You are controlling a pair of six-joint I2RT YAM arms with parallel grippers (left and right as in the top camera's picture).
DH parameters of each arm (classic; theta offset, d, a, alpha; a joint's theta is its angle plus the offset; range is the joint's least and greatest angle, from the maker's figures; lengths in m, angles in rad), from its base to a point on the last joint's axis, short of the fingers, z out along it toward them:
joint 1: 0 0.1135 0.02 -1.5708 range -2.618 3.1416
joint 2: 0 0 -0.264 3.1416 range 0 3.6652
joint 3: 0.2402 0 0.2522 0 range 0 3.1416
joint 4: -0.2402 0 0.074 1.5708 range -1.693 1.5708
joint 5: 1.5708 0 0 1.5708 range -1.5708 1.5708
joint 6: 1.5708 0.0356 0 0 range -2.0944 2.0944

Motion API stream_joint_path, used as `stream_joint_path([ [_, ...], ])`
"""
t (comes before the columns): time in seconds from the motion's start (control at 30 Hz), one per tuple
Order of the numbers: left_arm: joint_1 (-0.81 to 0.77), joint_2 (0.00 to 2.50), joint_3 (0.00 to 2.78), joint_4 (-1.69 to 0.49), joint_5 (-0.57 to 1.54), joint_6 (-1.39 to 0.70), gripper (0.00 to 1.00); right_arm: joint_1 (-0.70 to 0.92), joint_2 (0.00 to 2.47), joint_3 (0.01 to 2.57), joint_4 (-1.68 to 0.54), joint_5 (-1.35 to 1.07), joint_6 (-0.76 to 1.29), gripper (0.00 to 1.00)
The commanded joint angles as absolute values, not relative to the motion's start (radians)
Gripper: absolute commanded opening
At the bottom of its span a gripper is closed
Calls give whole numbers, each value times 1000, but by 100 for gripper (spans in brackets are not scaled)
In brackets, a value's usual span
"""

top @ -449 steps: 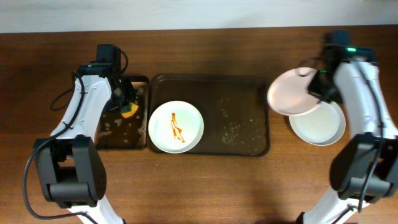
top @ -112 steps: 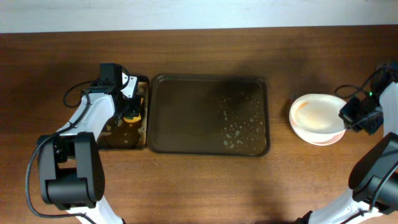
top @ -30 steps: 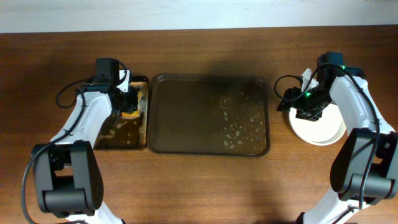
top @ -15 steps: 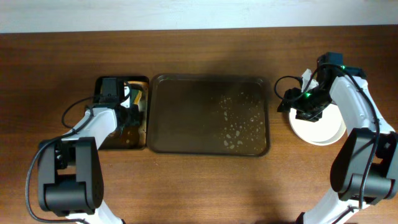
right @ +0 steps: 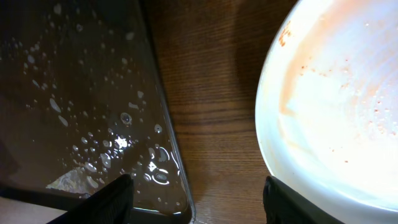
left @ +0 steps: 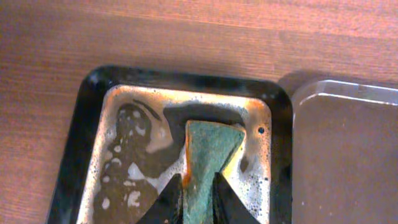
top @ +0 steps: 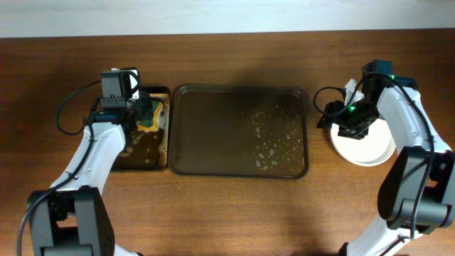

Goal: Clean dirty plates on tray and stack at the side
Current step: 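Lower the sponge into the black tray and release it with the left gripper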

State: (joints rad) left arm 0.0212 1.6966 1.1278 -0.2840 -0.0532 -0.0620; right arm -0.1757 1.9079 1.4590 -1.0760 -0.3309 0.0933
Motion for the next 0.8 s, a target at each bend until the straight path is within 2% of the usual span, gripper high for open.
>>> stream_joint_path([
  [0.0, 22, 1761, 1136, -202, -41, -68, 22, -168, 1884, 1456, -1077, -325, 82, 67],
  [0.17, 22, 1878, 1136, -125, -20, -68, 25, -168, 1884, 1456, -1082, -325, 82, 67],
  [0.33, 22, 1967, 1136, -97, 58, -68, 23, -168, 1884, 1456, -1085, -325, 82, 67],
  [0.4, 22, 1999, 1136, -108, 56, -67, 20, -168, 1884, 1456, -1085, -325, 82, 67],
  [0.57, 23, 2055, 1136, -159, -11, -67, 23, -168, 1884, 1456, -1089, -325, 82, 66],
  [0.77, 23, 2016, 1143, -228, -23, -67, 9, -168, 1884, 1456, -1089, -325, 82, 66],
])
